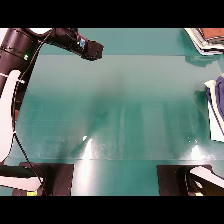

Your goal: Fold the shirts.

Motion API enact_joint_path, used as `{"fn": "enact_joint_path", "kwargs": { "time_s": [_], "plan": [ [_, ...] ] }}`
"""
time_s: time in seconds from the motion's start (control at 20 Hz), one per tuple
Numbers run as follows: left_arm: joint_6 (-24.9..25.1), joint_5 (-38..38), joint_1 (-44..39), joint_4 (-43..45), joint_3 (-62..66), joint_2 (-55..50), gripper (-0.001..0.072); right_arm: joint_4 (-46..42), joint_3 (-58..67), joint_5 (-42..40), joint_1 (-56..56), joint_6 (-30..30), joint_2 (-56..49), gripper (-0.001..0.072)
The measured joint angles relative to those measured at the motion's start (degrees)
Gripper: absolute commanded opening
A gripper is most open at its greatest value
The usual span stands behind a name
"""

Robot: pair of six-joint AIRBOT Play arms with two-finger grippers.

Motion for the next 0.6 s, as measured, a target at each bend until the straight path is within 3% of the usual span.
{"fn": "enact_joint_path", "kwargs": {
  "time_s": [0.25,0.4,0.6],
  "plan": [
    [0.00,-0.33,0.00,-0.02,0.02,0.00,0.0028,-5.92,-6.32,0.57,-5.97,0.57,3.21,0.0485],
    [0.00,-0.35,0.00,-0.04,0.00,0.00,0.0028,-1.33,-7.52,-0.87,-2.75,1.40,3.72,0.0485],
    [-0.02,-0.37,0.00,-0.04,0.00,0.00,0.0028,9.49,-7.85,-4.11,11.08,1.66,3.78,0.0480]
  ]
}}
